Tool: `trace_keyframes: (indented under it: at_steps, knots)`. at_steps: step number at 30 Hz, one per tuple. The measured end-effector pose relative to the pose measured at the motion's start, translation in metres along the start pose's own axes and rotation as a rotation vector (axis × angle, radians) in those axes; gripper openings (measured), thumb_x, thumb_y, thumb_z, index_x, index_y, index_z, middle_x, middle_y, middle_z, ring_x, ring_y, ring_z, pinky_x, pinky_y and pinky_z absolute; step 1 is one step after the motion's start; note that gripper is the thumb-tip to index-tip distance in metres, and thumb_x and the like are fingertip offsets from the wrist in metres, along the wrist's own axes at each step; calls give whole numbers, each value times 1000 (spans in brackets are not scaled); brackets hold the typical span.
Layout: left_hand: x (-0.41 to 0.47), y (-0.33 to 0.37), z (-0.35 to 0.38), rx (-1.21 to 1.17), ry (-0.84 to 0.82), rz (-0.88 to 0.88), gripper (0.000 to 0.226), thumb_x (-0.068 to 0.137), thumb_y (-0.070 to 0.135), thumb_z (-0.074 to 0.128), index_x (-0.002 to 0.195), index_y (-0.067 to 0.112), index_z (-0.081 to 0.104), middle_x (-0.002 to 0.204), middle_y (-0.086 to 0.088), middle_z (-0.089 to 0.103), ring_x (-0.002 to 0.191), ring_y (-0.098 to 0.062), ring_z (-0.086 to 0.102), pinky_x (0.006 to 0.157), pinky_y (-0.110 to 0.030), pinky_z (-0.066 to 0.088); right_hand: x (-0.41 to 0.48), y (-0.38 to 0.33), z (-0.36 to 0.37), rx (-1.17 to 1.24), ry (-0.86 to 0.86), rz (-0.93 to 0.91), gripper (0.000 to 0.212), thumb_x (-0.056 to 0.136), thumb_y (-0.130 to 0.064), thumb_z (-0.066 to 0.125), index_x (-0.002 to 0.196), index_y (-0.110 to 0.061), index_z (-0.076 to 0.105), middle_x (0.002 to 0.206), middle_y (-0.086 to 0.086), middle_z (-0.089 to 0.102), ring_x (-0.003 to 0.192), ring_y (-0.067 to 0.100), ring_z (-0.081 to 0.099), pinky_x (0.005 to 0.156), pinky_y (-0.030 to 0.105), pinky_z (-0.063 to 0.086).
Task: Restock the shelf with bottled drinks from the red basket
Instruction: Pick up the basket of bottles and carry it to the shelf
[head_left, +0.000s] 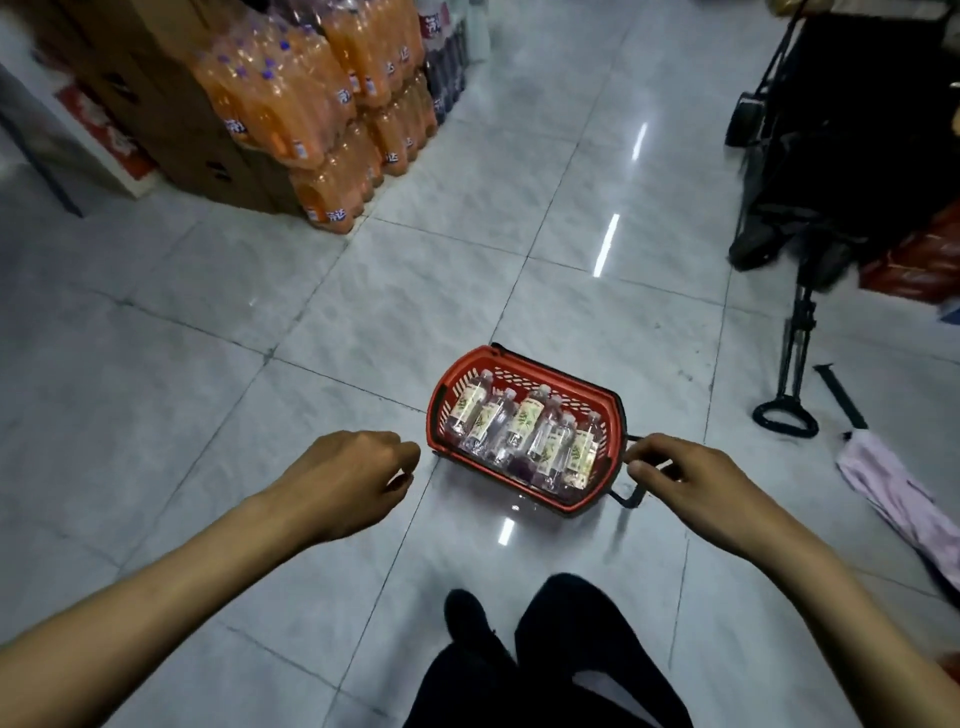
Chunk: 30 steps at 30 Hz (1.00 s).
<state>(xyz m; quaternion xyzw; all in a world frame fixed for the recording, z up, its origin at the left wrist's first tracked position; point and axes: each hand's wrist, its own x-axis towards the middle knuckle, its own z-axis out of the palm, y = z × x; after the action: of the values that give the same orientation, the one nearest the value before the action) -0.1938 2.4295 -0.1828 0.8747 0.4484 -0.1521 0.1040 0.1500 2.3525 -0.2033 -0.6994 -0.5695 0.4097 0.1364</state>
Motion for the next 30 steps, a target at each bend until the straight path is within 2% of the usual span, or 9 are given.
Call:
trace_keyframes:
  at_steps: [4,7,11,16,19,22,24,27,30]
  knots:
    - [77,-50,7,-7,-156,58,14,95,32,44,95,27,57,84,12,52,75,-12,50,63,-27,42,58,16,14,97,20,143,11,96,-33,56,97,-30,67,96,-11,67,89,8,63,72,21,43]
    - [141,-79,20,-46,-250,50,13,95,32,45,96,28,58,83,13,53,79,-14,54,67,-28,47,106,40,28,183,29,258,10,95,-32,57,94,-30,66,91,-12,66,88,14,62,75,26,43]
    - [219,-117,46,-151,-338,-44,12,94,32,50,101,28,60,81,10,60,84,-16,61,75,-32,53,171,75,47,280,95,398,19,94,-30,57,109,-23,66,104,-4,67,96,17,63,86,33,49]
    - [310,-161,94,-228,-462,-146,18,93,32,55,110,28,56,91,4,67,85,-19,62,82,-34,52,237,127,80,362,140,606,31,92,-37,58,120,-23,56,111,6,66,97,26,63,86,42,52]
    - [362,-177,122,-279,-454,-223,24,93,30,58,115,23,55,93,-4,67,89,-27,62,76,-32,46,268,157,104,387,167,712,44,93,-39,58,131,-20,50,109,5,63,99,25,60,80,35,48]
    - [408,-191,165,-355,-459,-333,31,91,32,61,118,21,52,93,-8,67,87,-27,62,73,-32,45,293,189,136,424,198,780,46,94,-33,59,134,-14,46,93,-3,58,86,20,58,63,25,41]
    - [435,-198,198,-360,-465,-376,38,91,33,61,124,20,48,93,-9,65,80,-25,60,66,-32,44,309,211,157,449,218,836,49,94,-30,60,137,-15,42,98,-2,57,88,19,55,59,23,37]
    - [469,-200,251,-363,-483,-454,49,91,34,61,132,16,42,101,-15,64,78,-25,58,62,-32,44,328,244,188,486,285,924,57,94,-26,60,144,-15,34,109,0,47,94,17,47,65,26,36]
    - [498,-204,304,-400,-527,-501,69,89,38,65,143,14,29,120,-22,59,102,-35,59,81,-41,50,344,276,221,494,369,999,65,93,-27,61,148,-14,27,118,3,50,101,20,50,83,29,38]
